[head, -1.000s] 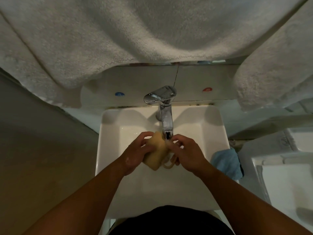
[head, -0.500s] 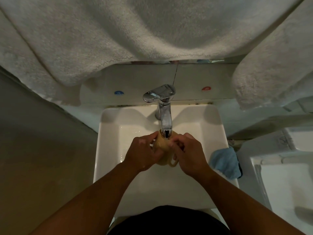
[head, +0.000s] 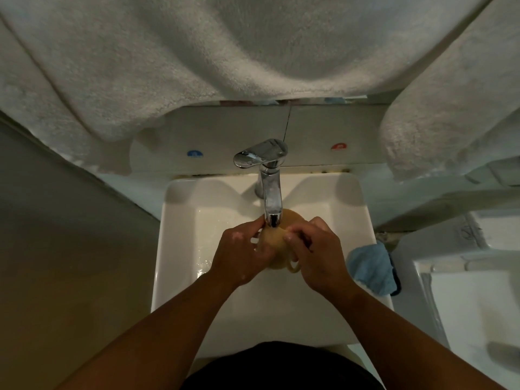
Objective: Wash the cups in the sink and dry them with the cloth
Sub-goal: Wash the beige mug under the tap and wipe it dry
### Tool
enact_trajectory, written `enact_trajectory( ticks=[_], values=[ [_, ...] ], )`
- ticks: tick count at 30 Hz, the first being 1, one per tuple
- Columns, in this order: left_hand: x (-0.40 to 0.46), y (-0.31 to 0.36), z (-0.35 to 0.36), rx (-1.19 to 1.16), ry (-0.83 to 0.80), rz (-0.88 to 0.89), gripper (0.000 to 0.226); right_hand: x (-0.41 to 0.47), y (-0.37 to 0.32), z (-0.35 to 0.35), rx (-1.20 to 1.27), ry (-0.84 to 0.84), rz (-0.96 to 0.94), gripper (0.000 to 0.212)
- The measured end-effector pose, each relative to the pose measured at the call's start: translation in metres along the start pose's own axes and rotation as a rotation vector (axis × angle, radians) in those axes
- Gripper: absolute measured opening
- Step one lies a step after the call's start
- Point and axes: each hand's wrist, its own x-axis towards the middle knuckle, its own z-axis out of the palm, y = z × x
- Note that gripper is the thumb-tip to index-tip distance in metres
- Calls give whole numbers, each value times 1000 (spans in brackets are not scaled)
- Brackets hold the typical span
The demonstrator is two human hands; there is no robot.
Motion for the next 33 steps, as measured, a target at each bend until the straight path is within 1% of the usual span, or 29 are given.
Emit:
enact_trajectory(
  ticks=[3,7,8,10,12,14,15,19,22,24,25,26,28,29,31,33],
  values=[
    [0,-1,0,13,27,-1,62,0,0,2,20,-1,0,3],
    [2,0,3,88,121,-49,45,-4,2,7,65,0,2,5],
    [2,-1,3,106,135,-69,44,-4,3,8,76,-2,4,5],
    [1,-2,4,115,133,-82,46,-5,5,9,85,0,13,3],
    [-1,-3,5,92,81,-64,52,-3,7,8,102,3,28,2],
    [-4,-3,3,77,41,-49,60,-3,8,8,120,-10,40,3],
    [-3,-4,3,85,49,-48,61,-3,8,9,127,-21,44,5],
    [5,-4,3,174,140,-55,48,-5,7,11,155,-55,70,8],
    [8,1,2,167,143,-77,45,-5,6,8,168,-49,84,10],
    [7,-2,1,87,93,-88,48,-5,9,5,234,-52,108,12],
    [6,-5,-1,31,24,-90,52,-5,10,4,273,-52,121,12],
    [5,-9,-2,-31,-80,-110,58,-5,12,2,307,-52,135,12],
    [1,-18,-4,-164,-292,-212,76,-4,15,0,380,-67,150,13],
    [-2,-23,-5,-229,-337,-280,85,-4,16,-1,416,-85,154,13],
    [-6,-32,-6,-282,-325,-398,95,-2,17,0,447,-130,170,14],
    [-8,-34,-7,-264,-294,-438,96,0,20,1,439,-182,213,14]
  ],
)
